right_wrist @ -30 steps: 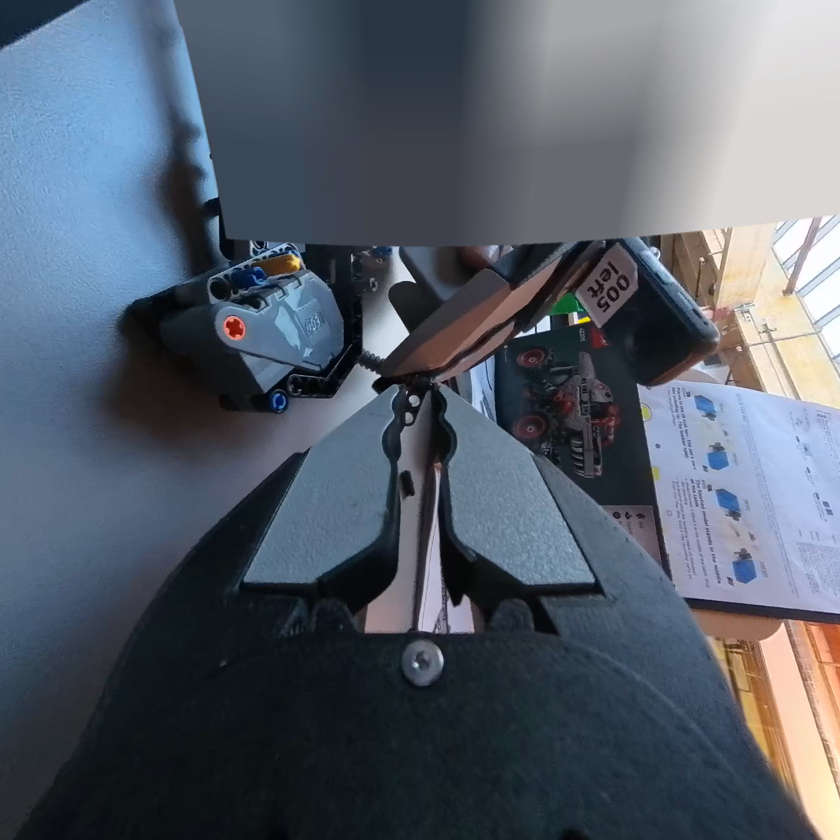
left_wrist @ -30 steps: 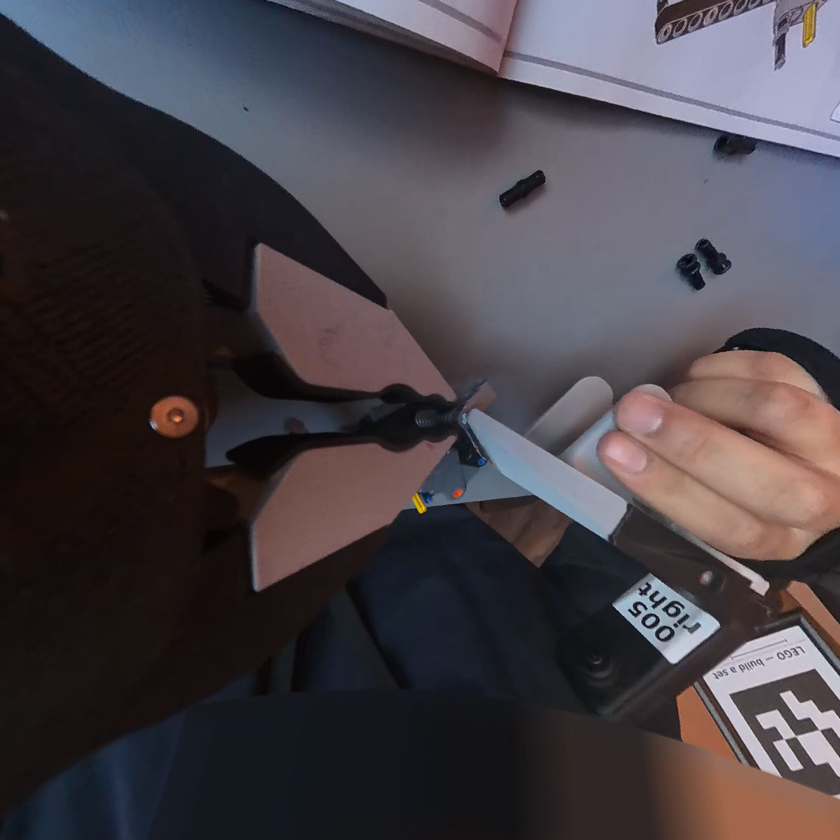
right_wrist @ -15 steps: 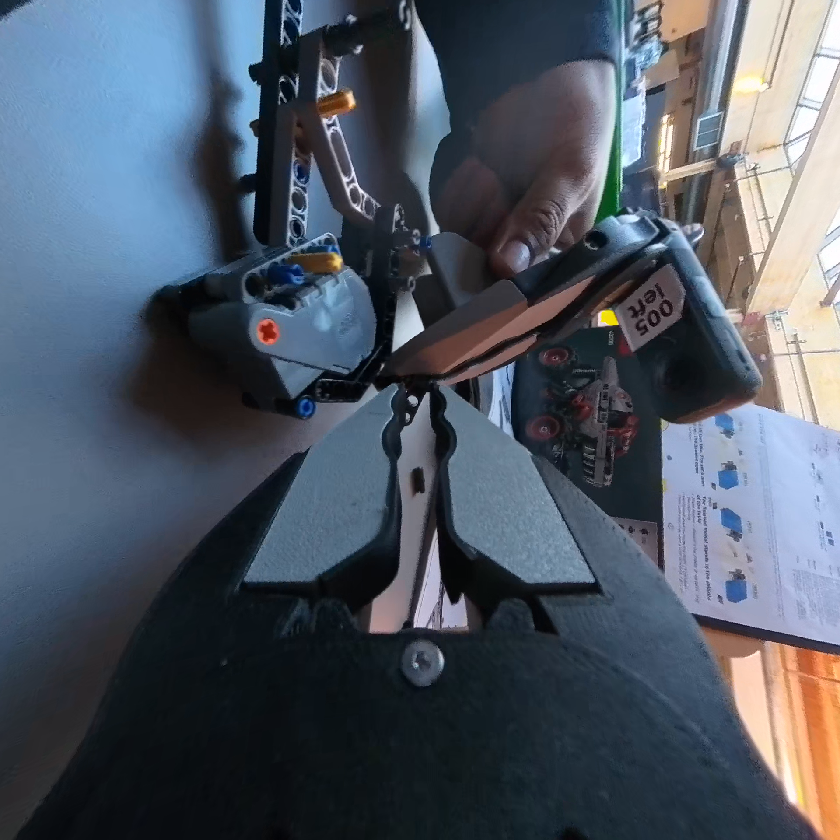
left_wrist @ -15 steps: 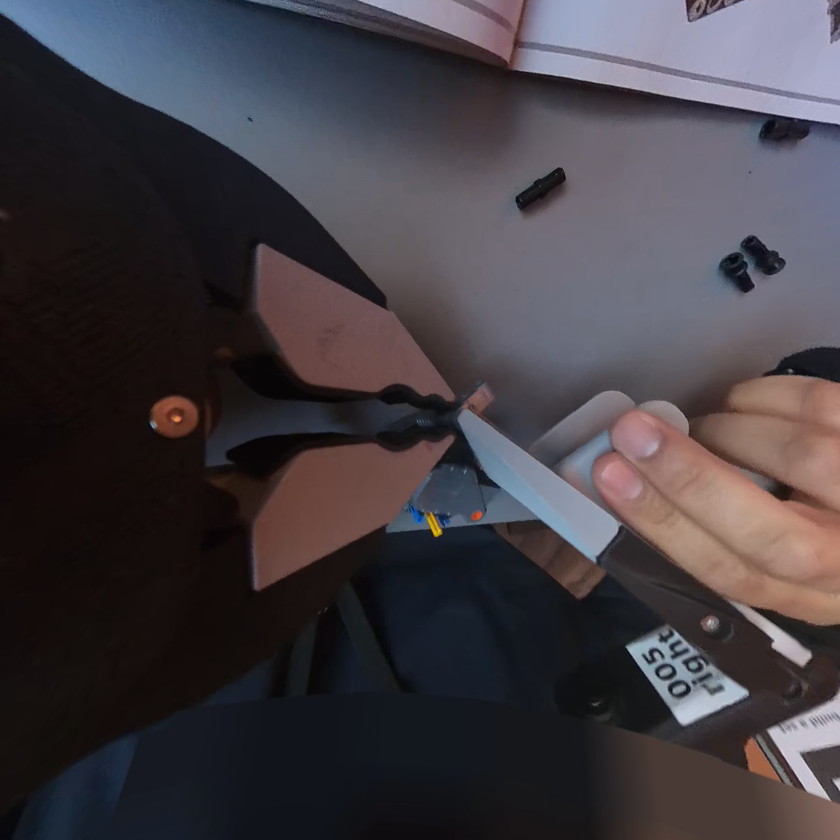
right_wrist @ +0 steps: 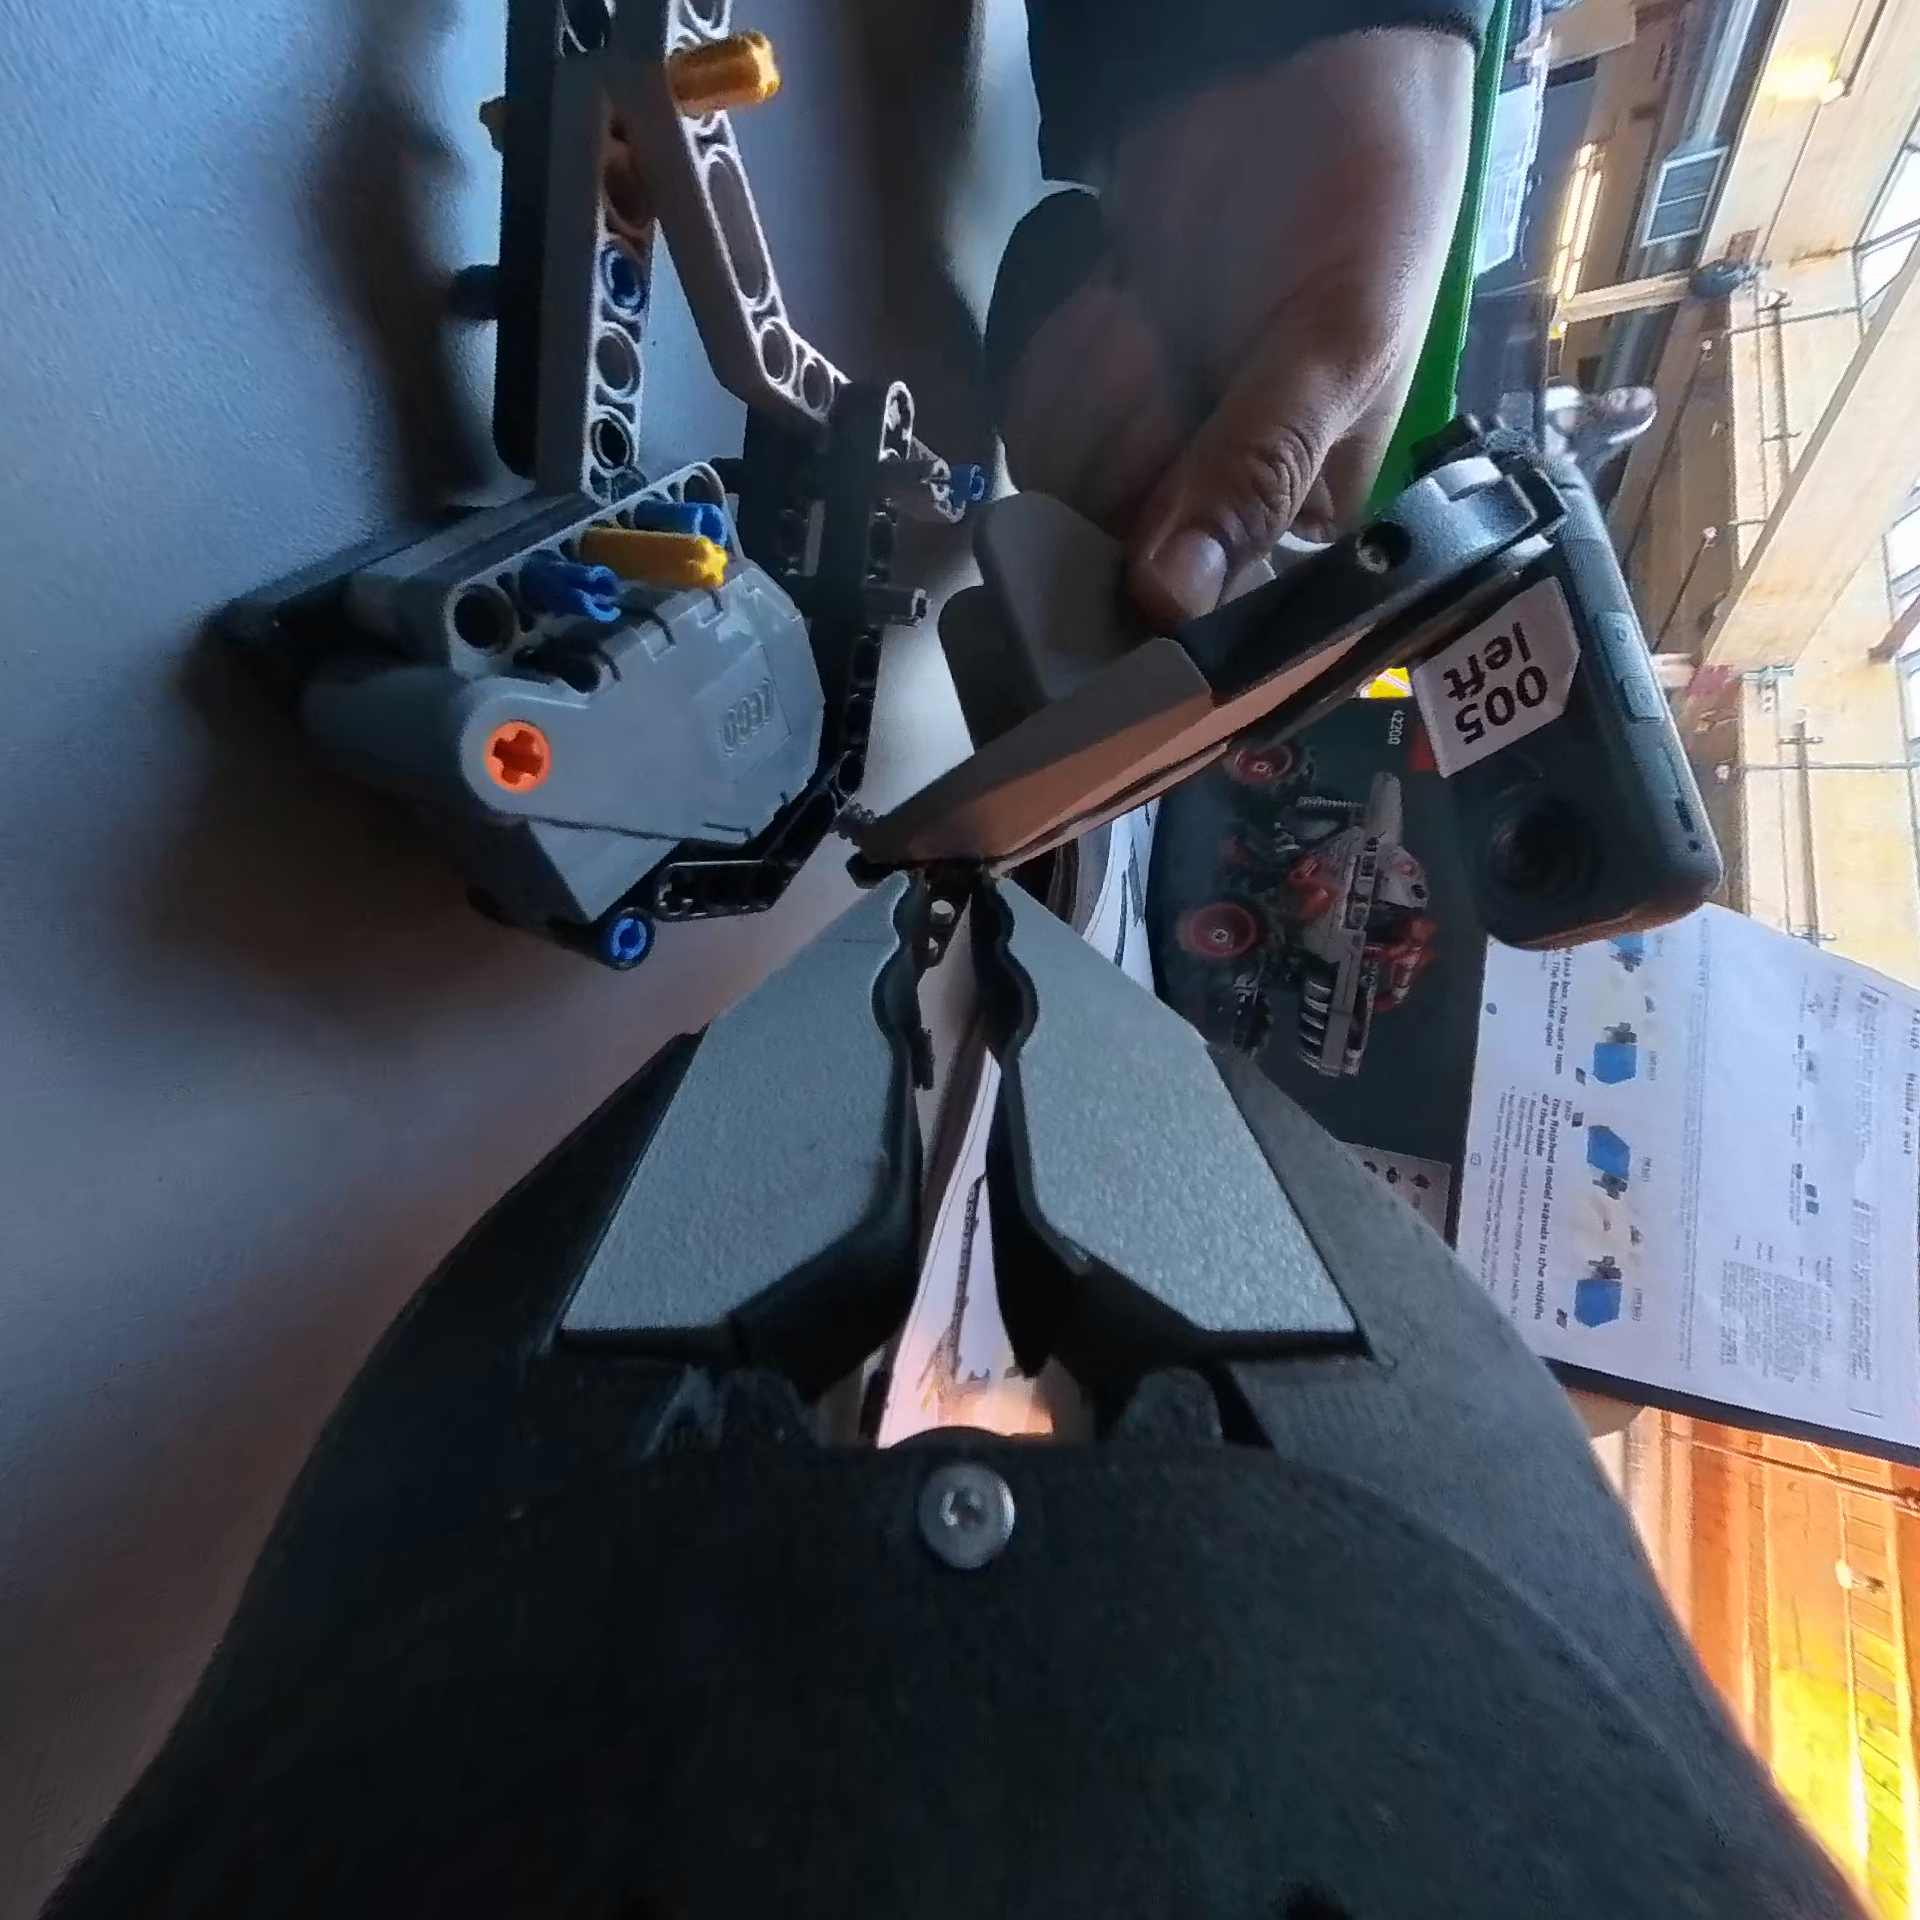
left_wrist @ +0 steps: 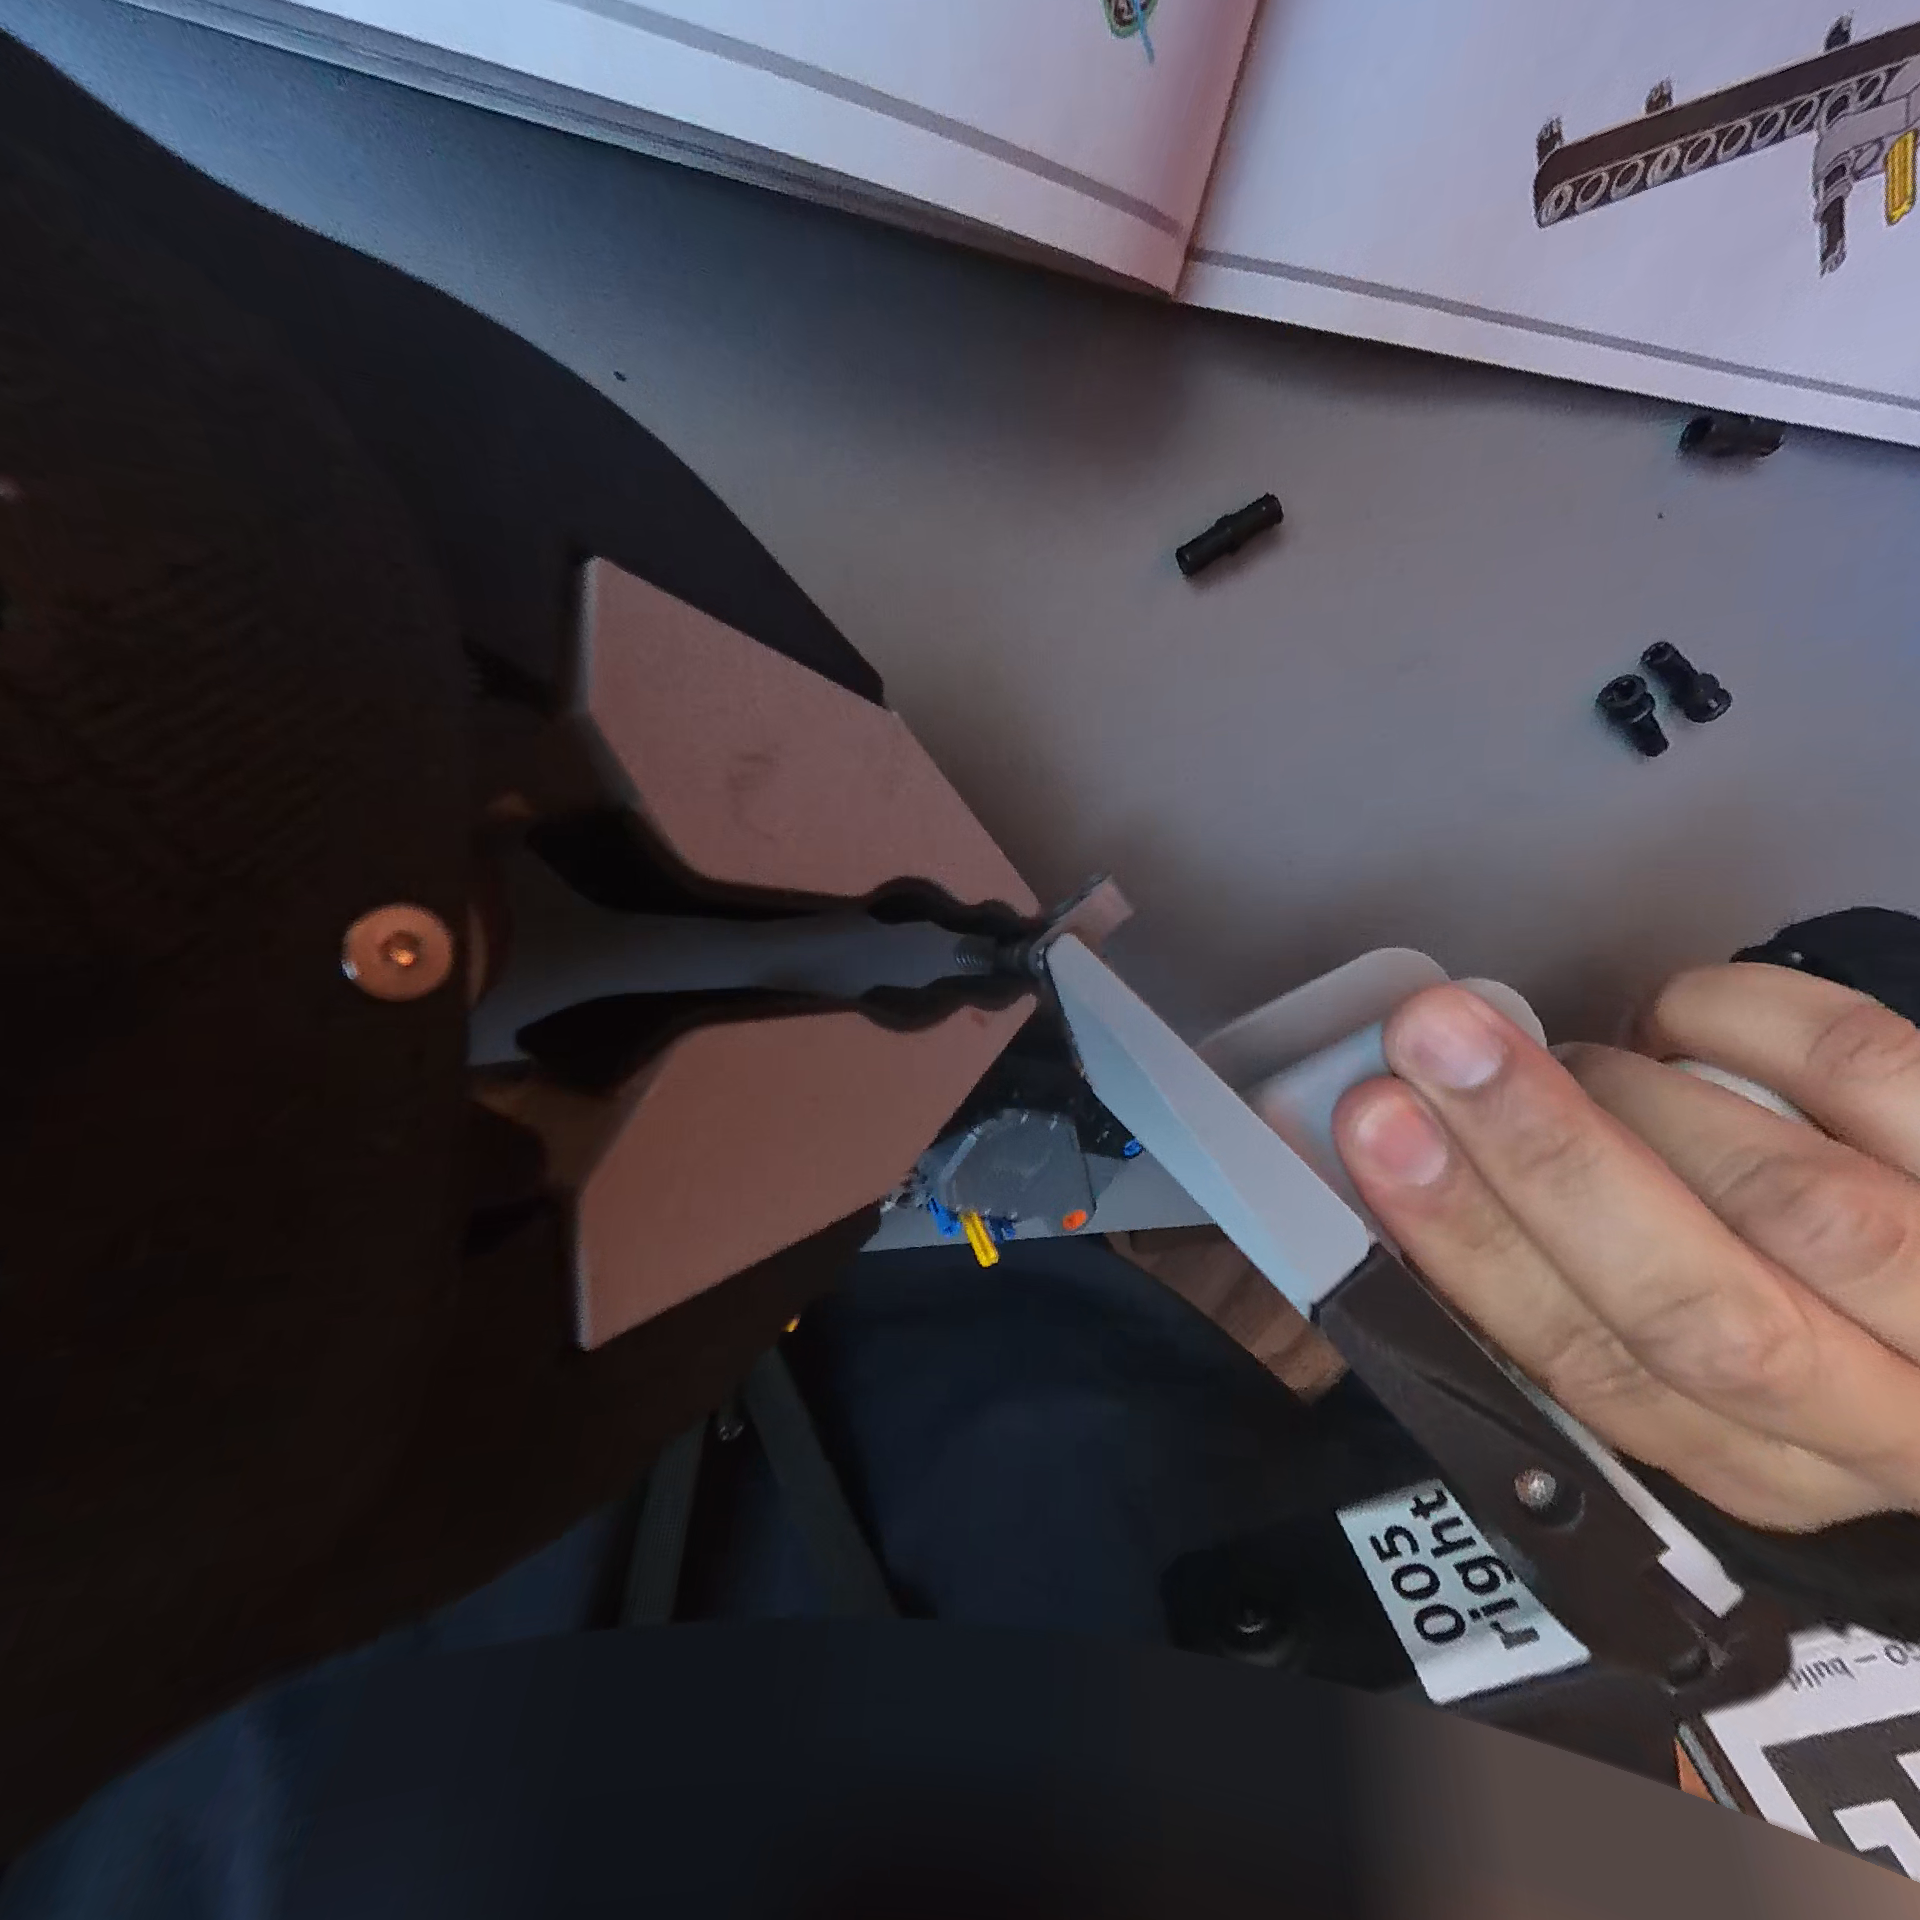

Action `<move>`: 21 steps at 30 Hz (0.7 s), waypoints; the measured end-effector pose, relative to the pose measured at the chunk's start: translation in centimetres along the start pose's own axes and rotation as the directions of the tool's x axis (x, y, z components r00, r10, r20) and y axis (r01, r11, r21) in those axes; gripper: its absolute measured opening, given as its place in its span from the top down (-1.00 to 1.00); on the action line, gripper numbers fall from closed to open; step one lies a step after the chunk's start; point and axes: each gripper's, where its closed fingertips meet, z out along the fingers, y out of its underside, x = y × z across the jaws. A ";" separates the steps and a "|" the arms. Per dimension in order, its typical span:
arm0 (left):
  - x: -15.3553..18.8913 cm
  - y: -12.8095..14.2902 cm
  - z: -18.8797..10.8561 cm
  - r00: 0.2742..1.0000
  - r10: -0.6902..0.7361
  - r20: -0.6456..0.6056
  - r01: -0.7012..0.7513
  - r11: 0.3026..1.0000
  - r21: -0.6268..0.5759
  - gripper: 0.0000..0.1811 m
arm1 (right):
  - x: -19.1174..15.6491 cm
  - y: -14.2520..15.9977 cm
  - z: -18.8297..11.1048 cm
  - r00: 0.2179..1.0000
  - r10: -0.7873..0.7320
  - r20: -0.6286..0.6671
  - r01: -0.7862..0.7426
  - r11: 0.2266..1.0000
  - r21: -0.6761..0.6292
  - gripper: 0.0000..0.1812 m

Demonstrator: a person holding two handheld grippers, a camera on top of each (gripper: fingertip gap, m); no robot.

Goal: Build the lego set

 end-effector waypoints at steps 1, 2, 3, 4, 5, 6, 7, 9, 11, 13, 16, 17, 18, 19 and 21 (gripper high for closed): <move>0.0 0.1 0.0 1.000 0.001 0.001 -0.001 1.000 -0.003 0.95 | -0.1 0.0 0.0 1.000 0.016 0.015 -0.016 1.000 0.002 0.94; 0.0 0.1 0.1 1.000 0.001 -0.002 -0.001 1.000 -0.001 0.95 | 0.0 0.0 0.0 1.000 0.020 0.010 -0.020 1.000 0.009 0.94; 0.2 -0.2 -0.3 1.000 -0.002 -0.015 0.002 1.000 0.020 0.95 | 0.5 -0.1 -0.1 0.999 0.042 -0.030 -0.042 0.999 0.028 0.94; 0.4 -0.5 -0.6 1.000 -0.003 -0.025 0.004 0.999 0.049 0.95 | 0.9 -0.1 -0.1 0.995 0.089 -0.045 -0.086 0.995 0.059 0.94; 0.4 -0.8 -0.9 1.000 -0.004 -0.022 0.005 0.997 0.075 0.95 | 1.2 0.0 -0.2 0.989 0.144 -0.035 -0.141 0.987 0.077 0.93; 0.6 -1.1 -1.1 0.999 -0.002 -0.035 0.006 0.995 0.100 0.95 | 1.6 0.0 -0.3 0.981 0.189 -0.041 -0.184 0.977 0.103 0.93; 0.9 -1.4 -1.4 0.998 -0.003 -0.056 0.010 0.992 0.124 0.95 | 2.0 -0.1 -0.4 0.975 0.211 -0.061 -0.203 0.971 0.125 0.93; 0.8 -1.7 -1.8 0.998 -0.009 -0.066 0.019 0.988 0.154 0.95 | 2.3 0.2 -0.3 0.967 0.241 -0.079 -0.227 0.962 0.152 0.94; 0.9 -1.6 -1.8 0.996 -0.021 -0.090 0.035 0.987 0.159 0.94 | 2.3 0.1 -0.3 0.961 0.264 -0.080 -0.246 0.953 0.178 0.93; 0.9 -1.7 -1.9 0.995 -0.021 -0.093 0.036 0.986 0.165 0.94 | 2.6 0.2 -0.3 0.955 0.286 -0.080 -0.268 0.945 0.186 0.89; 1.2 -2.1 -2.2 0.993 -0.017 -0.118 0.040 0.980 0.193 0.94 | 3.1 0.5 -0.6 0.936 0.344 -0.079 -0.322 0.924 0.208 0.86; 1.3 -2.2 -2.2 0.992 -0.013 -0.128 0.039 0.979 0.200 0.94 | 3.0 0.6 -0.7 0.928 0.370 -0.054 -0.351 0.912 0.215 0.86; 1.5 -2.3 -2.3 0.990 -0.009 -0.142 0.038 0.978 0.205 0.94 | 2.6 0.7 -0.8 0.916 0.402 -0.003 -0.391 0.893 0.221 0.86; 1.5 -2.4 -2.4 0.988 -0.006 -0.152 0.039 0.977 0.210 0.94 | 2.5 0.8 -0.9 0.897 0.441 0.034 -0.437 0.871 0.225 0.86; 1.7 -2.6 -2.5 0.985 0.001 -0.171 0.038 0.973 0.227 0.94 | 2.4 1.0 -1.1 0.859 0.505 0.087 -0.510 0.825 0.244 0.83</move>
